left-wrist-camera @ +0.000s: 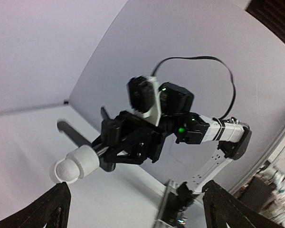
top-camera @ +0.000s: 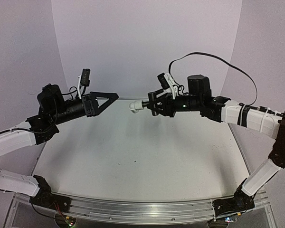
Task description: Install the water faucets
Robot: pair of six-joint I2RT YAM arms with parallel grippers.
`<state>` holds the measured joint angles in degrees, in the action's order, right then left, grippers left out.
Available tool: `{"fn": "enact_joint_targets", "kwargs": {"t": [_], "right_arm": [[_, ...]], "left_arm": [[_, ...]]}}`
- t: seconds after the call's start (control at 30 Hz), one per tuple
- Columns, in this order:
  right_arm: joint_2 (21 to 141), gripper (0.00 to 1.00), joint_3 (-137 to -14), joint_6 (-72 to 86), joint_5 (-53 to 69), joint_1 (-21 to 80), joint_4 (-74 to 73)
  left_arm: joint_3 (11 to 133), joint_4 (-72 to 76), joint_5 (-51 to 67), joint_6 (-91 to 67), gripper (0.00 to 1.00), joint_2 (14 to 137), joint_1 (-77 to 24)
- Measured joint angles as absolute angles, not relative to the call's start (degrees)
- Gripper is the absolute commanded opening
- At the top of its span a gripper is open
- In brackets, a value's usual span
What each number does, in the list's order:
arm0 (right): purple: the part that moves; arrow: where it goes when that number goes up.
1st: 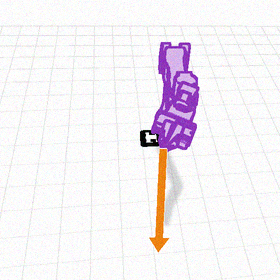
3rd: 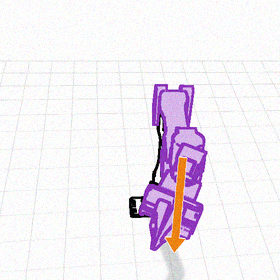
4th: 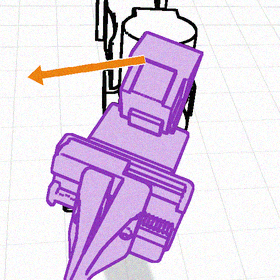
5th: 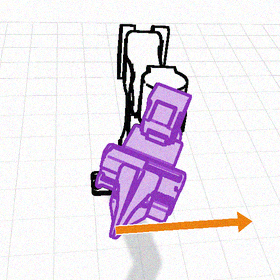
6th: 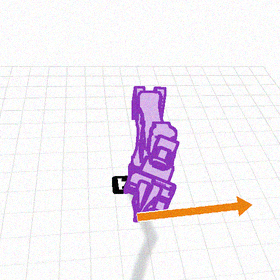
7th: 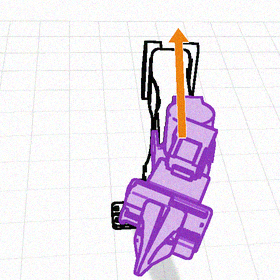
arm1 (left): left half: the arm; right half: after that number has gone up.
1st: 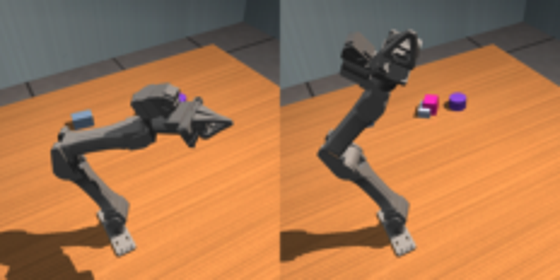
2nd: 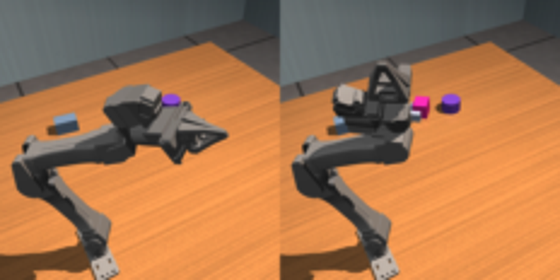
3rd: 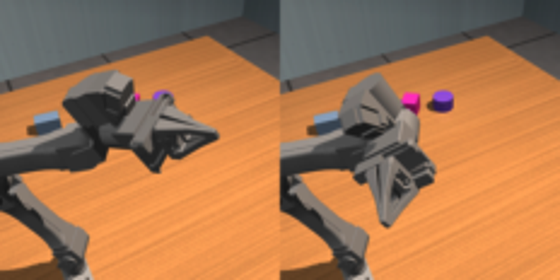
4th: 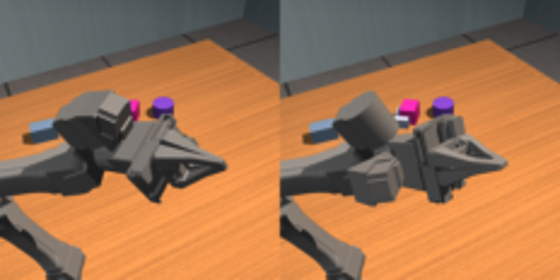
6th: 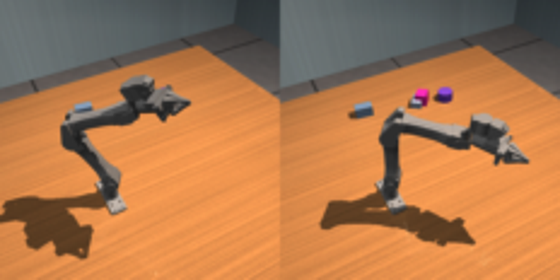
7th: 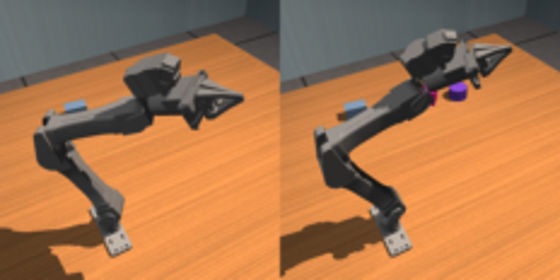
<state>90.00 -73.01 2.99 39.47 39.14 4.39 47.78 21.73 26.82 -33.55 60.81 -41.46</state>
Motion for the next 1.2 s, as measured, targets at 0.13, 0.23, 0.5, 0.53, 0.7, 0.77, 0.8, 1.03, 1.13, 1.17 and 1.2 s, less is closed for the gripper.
{"fn": "enact_joint_targets", "kwargs": {"t": [0.13,0.23,0.5,0.53,0.7,0.77,0.8,1.03,1.13,1.17,1.2], "right_arm": [[90.0,0.0,-71.7,-8.0,34.1,43.5,2.2],[90.0,0.0,-70.2,-14.4,28.4,47.1,1.2],[90.0,0.0,-68.2,-21.2,19.7,51.7,-1.0],[90.0,0.0,-68.0,-21.6,19.0,52.0,-0.7],[89.9,0.0,-66.4,-22.9,16.4,52.8,1.4],[89.8,0.0,-65.6,-23.3,15.5,53.0,2.2],[89.7,0.0,-65.2,-23.5,15.0,53.0,2.5],[87.6,0.0,-63.3,-24.3,10.7,52.9,3.4],[86.1,0.0,-62.6,-24.4,9.8,52.8,4.7],[85.8,0.0,-62.5,-24.4,9.8,52.8,5.2],[85.7,0.0,-62.5,-24.3,9.9,52.8,5.9]], "left_arm": [[50.2,18.0,32.0,-48.7,0.93,69.2,-38.2],[52.8,16.0,37.9,-56.8,0.94,76.9,-36.6],[53.7,14.7,43.8,-67.4,1.0,83.0,-36.2],[53.7,14.6,43.6,-68.3,1.0,83.0,-36.1],[53.4,14.5,41.8,-72.5,0.99,83.0,-36.1],[53.2,14.6,41.2,-74.0,0.99,83.1,-36.1],[53.1,14.6,40.9,-74.7,0.99,83.3,-36.1],[53.1,14.4,40.0,-77.9,0.97,84.7,-36.3],[53.1,14.6,40.0,-78.4,0.95,85.5,-36.5],[53.2,14.5,40.1,-78.5,0.92,86.1,-36.7],[53.5,14.6,40.3,-78.5,0.9,86.9,-36.9]]}}
